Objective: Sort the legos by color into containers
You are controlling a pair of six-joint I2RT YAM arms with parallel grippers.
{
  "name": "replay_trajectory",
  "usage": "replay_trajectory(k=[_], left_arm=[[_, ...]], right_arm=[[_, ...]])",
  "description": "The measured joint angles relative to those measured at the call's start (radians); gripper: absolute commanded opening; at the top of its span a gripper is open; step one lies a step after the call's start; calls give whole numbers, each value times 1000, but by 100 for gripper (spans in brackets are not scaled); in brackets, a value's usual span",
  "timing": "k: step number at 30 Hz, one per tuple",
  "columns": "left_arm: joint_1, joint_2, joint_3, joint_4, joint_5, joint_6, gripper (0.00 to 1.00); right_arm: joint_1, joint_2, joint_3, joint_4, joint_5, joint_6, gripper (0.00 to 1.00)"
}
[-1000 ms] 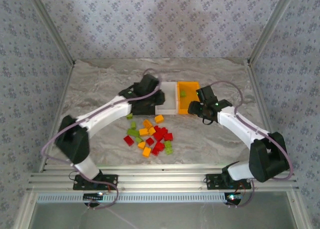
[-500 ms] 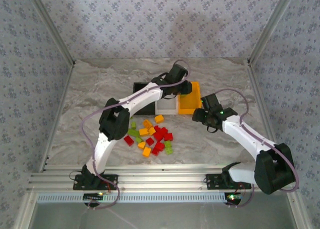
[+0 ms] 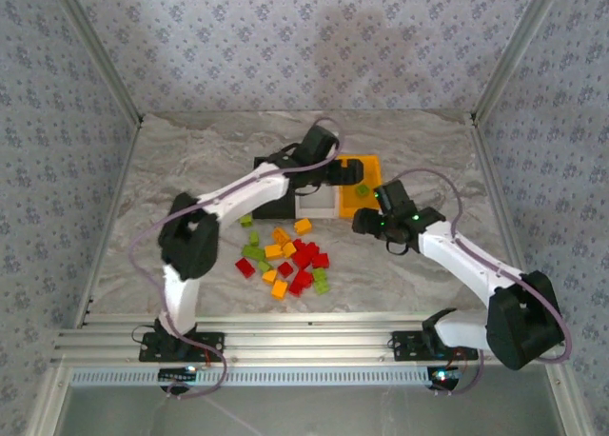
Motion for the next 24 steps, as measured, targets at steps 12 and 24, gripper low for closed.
replay_trajectory(k=[12,24], left_arm=[[3,-773,-747,58,-148,-32,99],[3,-1045,-945,-55,-312,-104,99]], right_arm=[[325,193,11,67,-15,-19,80],[369,290,56,101,-2,-20,79]])
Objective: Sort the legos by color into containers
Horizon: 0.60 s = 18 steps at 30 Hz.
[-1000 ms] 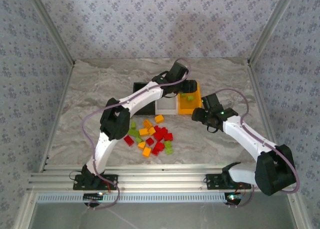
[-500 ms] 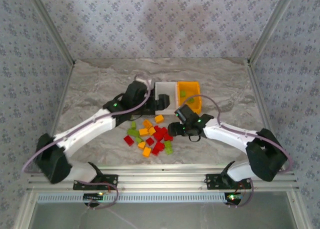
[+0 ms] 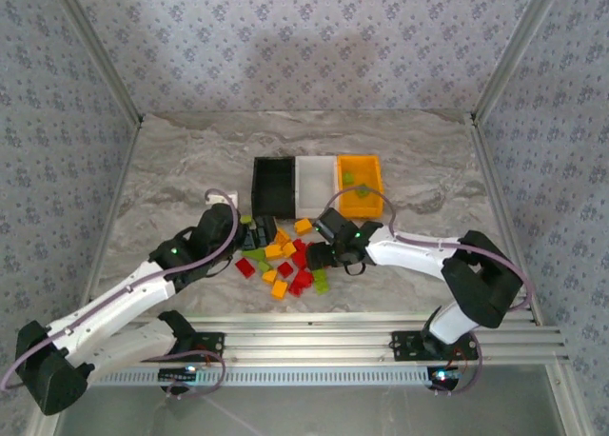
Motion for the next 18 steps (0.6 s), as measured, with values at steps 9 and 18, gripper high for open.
replay_trajectory(k=[9,18], left_arm=[[0,1,-2,-11,-29,-13,99],[6,1,-6,-27,-45,-14,99]], right_arm=[[-9,26,14,-19,33,34,68],[-49,24,6,-1,21,45,66]])
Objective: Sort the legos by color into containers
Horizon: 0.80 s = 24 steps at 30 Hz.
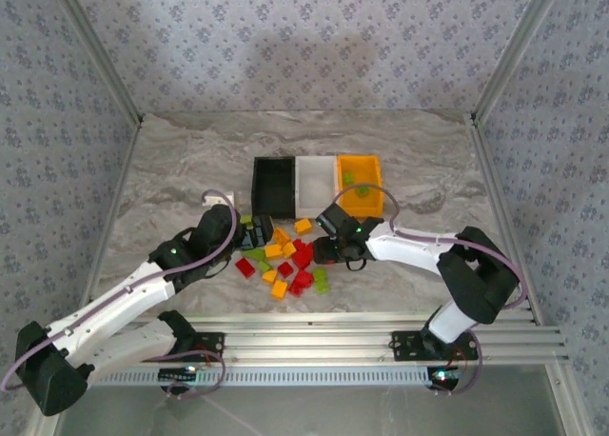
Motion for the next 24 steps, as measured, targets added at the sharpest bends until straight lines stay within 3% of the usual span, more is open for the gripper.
replay_trajectory(k=[16,24], left_arm=[[17,-10,-8,-14,-10,0,99],[32,-34,-30,-26,-11,-7,99]], right_arm=[[34,-71,30,-44,48,-26,75],[43,47,30,-47,57,-27,65]])
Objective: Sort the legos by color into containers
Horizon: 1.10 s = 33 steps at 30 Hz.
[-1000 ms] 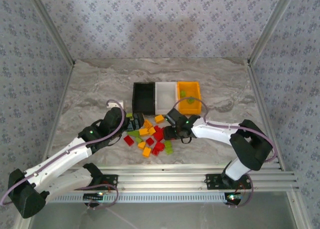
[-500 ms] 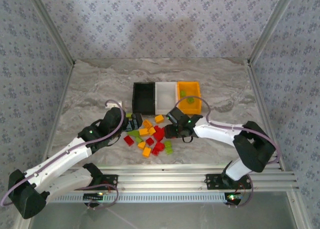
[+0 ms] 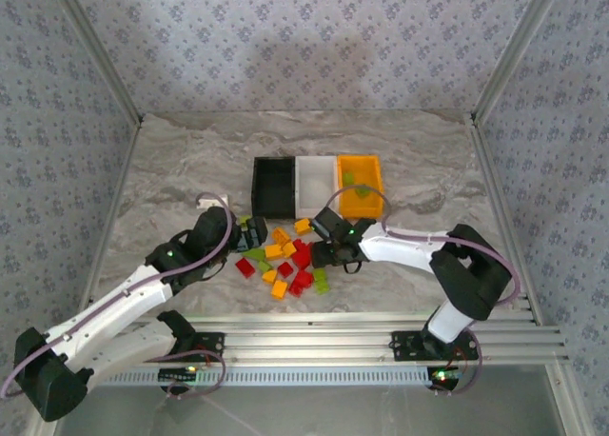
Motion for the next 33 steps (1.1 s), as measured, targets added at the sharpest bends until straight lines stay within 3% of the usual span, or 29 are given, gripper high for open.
replay_trajectory(k=[8,13,17,25,29,33], left_arm=[[9,-6,-17,-6,0,-5,99],[13,-9,-17,-8,-1,-8,99],[13,-27,-17,-17,-11,-13,100],[19,-68,-36,-63,-38,-47,99],[21,-82,-45,-93,-39,-61,99],[27,-84,-47,-122,-37,-68,99]], right_arm=[[-2,7,0,9,4,-16,40],[-7,-57,19,-44,5,-32,38],[-24,-92,154,-100,6,-63,38],[-137,129,502,-102,30,-86,39],[-184,297,616,-120,48,-86,45],[-214,400,699,-148,51,-84,67]])
